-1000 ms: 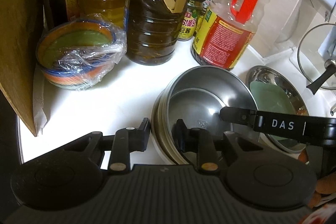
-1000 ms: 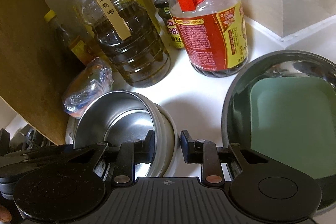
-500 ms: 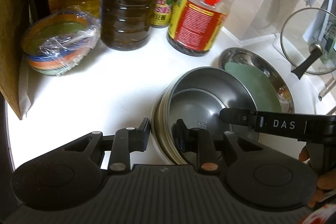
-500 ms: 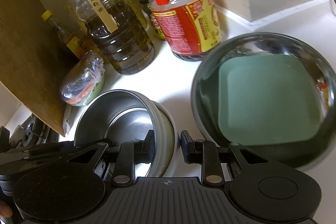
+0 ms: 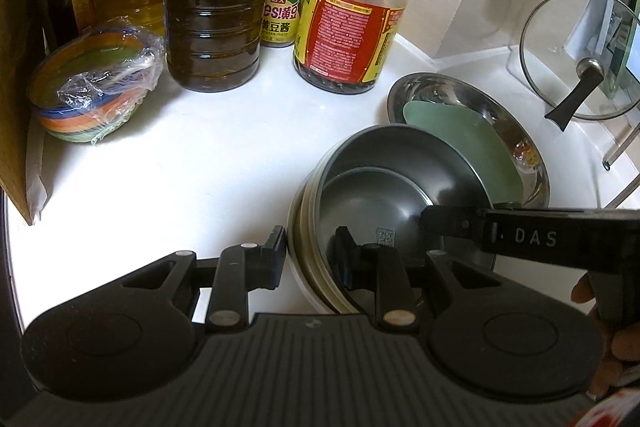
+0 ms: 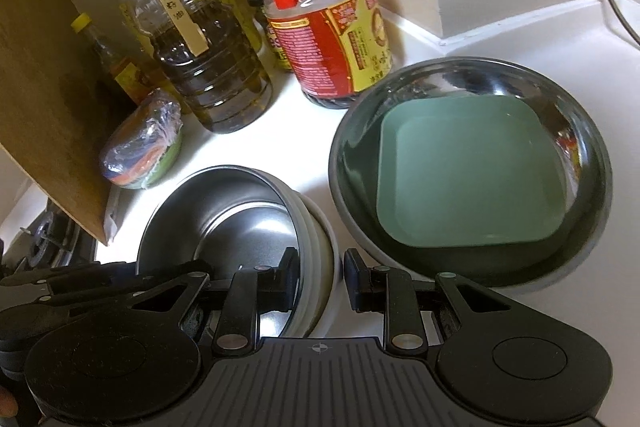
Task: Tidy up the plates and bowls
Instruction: 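Lift the bowl stack with both grippers and carry it toward the steel plate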
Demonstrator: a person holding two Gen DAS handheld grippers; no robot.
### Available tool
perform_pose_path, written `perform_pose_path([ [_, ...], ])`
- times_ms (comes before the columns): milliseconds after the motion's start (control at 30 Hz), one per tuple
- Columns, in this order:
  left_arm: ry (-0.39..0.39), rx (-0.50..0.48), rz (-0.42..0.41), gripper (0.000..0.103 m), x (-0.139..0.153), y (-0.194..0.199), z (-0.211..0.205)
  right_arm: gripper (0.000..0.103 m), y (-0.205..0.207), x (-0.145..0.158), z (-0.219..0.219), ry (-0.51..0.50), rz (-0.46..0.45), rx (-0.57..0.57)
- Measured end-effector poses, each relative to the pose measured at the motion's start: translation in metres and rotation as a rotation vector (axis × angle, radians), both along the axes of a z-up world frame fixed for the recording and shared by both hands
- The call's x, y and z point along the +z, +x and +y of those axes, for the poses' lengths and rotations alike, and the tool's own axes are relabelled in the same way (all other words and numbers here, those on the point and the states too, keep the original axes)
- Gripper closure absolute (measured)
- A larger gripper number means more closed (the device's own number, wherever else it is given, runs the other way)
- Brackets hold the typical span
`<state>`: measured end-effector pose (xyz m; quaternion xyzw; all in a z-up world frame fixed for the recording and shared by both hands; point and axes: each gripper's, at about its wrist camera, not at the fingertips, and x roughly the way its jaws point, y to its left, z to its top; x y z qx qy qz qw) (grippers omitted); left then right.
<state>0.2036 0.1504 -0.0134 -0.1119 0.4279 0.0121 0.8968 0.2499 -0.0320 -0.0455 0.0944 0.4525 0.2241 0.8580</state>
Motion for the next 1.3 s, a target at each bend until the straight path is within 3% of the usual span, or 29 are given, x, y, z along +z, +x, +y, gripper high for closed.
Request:
perform_pose_path([
  [433, 0.029, 0.018, -0.021, 0.079, 0.000, 0.001, -0.003, 0.077, -0.010, 0.001, 0.005, -0.024, -0.013, -0.097],
  [767, 0.046, 0.043, -0.051, 0.082, -0.001, -0.002, -0.006, 0.082, -0.014, -0.002, 0.002, 0.026, -0.026, -0.171],
  [1300, 0.059, 0.032, -0.074, 0.084, -0.003, -0.004, -0.008, 0.082, -0.016, -0.003, -0.001, 0.048, -0.036, -0.176],
])
